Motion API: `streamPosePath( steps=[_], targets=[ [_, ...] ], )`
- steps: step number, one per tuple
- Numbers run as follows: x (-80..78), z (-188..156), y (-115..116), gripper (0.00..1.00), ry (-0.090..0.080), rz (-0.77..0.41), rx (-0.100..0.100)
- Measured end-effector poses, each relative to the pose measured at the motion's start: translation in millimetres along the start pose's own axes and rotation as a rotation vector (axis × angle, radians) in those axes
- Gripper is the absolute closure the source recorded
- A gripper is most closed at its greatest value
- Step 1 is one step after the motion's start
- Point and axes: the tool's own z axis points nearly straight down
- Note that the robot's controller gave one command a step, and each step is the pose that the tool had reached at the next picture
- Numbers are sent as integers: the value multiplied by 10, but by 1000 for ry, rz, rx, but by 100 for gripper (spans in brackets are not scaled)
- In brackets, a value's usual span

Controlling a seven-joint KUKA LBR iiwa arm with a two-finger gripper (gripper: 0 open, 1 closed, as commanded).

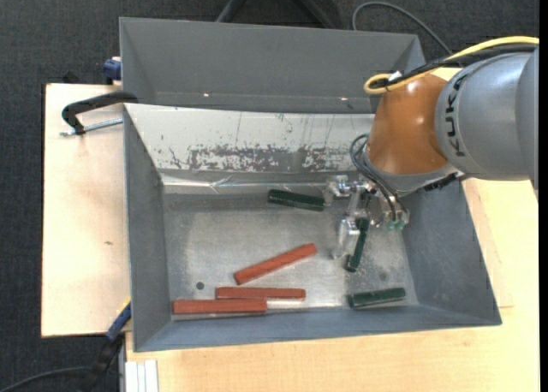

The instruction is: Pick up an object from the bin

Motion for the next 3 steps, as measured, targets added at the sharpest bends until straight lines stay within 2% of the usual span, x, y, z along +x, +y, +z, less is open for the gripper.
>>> streamPosePath(
  steps=[1,2,3],
  targets=[
    [25,-49,12,0,-6,-8,2],
    [80,-48,234,0,-5,6,0],
    [79,-48,220,100,-6,8,1]
  ],
)
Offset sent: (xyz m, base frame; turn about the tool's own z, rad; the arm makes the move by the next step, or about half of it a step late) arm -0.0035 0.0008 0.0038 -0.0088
